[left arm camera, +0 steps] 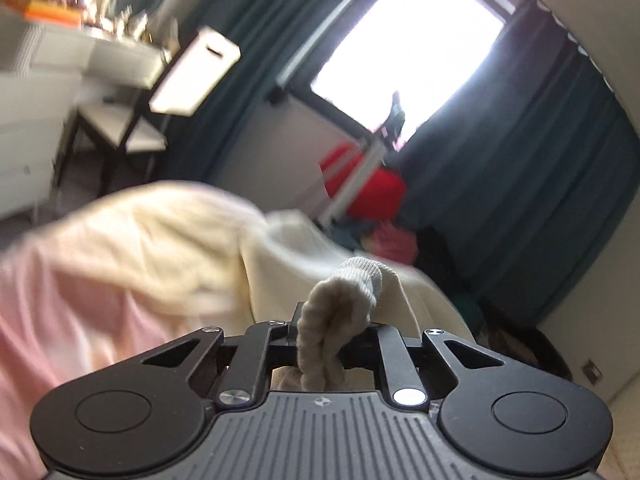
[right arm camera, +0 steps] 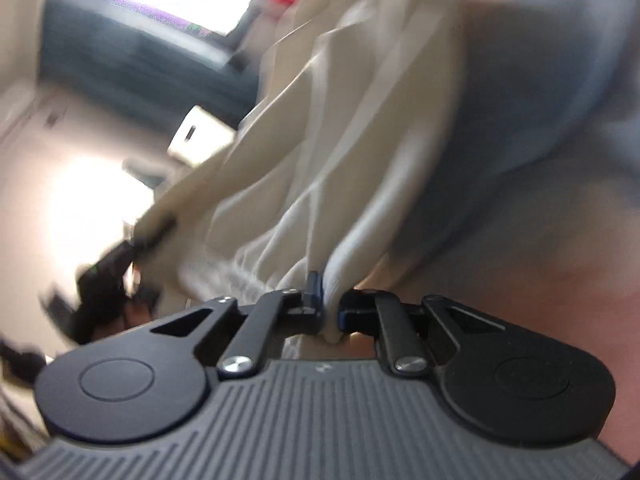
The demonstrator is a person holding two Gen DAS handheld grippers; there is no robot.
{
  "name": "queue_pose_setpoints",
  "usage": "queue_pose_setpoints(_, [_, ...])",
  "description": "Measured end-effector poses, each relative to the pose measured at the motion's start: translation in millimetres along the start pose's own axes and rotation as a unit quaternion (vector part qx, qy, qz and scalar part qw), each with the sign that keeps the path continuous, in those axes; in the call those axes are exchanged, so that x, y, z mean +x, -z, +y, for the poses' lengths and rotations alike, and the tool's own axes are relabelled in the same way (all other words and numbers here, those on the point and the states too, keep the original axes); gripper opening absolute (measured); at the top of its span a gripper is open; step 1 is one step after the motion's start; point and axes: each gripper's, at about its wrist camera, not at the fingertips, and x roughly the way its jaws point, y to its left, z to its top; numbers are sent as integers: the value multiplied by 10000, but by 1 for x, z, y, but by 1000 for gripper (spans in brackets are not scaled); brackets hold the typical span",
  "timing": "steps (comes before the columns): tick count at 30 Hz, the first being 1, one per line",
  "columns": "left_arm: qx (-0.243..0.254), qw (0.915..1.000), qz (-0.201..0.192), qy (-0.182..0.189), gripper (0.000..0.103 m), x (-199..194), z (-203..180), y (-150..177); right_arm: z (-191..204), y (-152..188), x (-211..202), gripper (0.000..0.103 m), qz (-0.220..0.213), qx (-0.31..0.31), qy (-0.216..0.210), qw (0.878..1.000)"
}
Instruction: Fold clothes
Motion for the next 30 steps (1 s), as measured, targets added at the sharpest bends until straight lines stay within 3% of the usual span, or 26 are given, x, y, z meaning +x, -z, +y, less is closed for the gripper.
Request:
queue_pose_setpoints(5, [439, 9949, -341, -838, 14, -1, 42, -87, 76, 46, 73, 9, 454, -39, -869, 9952])
queue_pose_setpoints(8, [737, 9853, -344, -1501, 14, 10, 78, -124, 112, 73, 124, 9, 703, -36, -1223, 9900])
queue_pose_setpoints(10, [943, 9788, -197, -1807, 14, 29, 101, -129, 131, 91, 159, 9, 844, -41, -1380, 9868])
queue_pose_setpoints(14, [1064, 9720, 107, -2093, 15, 66, 134, -116, 132, 120, 209, 9, 1167, -211, -1071, 9871])
queue_pose_setpoints(16, [1020, 9711, 153, -2155, 16, 72, 144, -110, 125, 125, 221, 9, 1279, -330, -947, 9867])
queue_pose_setpoints(19, [953, 9695, 221, -2246, 21, 81, 159, -100, 114, 123, 223, 11, 1474, -343, -1105, 9823])
queue_pose_setpoints(20, [931, 9690, 244, -2277, 25, 84, 164, -96, 113, 121, 221, 12, 1526, -322, -1164, 9809])
queue_pose_setpoints(22, [933, 9666, 292, -2370, 46, 87, 169, -91, 112, 118, 216, 13, 1644, -375, -1230, 9780])
queue_pose_setpoints(23, [991, 9638, 320, -2455, 64, 85, 165, -90, 119, 117, 216, 14, 1708, -507, -1213, 9765])
queue_pose_setpoints(24, [1039, 9608, 356, -2546, 73, 83, 159, -89, 127, 115, 216, 16, 1769, -646, -1194, 9748])
queue_pose_setpoints(25, [1081, 9590, 383, -2594, 76, 78, 152, -89, 132, 114, 209, 20, 1756, -785, -1173, 9743])
queue_pose_setpoints(27, [1169, 9576, 356, -2608, 87, 62, 137, -87, 139, 111, 191, 35, 1691, -1061, -1129, 9733])
queue_pose_setpoints(28, [1225, 9573, 268, -2606, 91, 52, 128, -86, 143, 110, 182, 53, 1658, -1199, -1107, 9726])
queue_pose_setpoints(29, [1283, 9567, 178, -2605, 96, 41, 118, -83, 146, 108, 173, 64, 1625, -1336, -1085, 9716])
queue_pose_setpoints(30, [1360, 9564, 111, -2583, 99, 30, 107, -81, 150, 106, 160, 64, 1536, -1507, -1058, 9708])
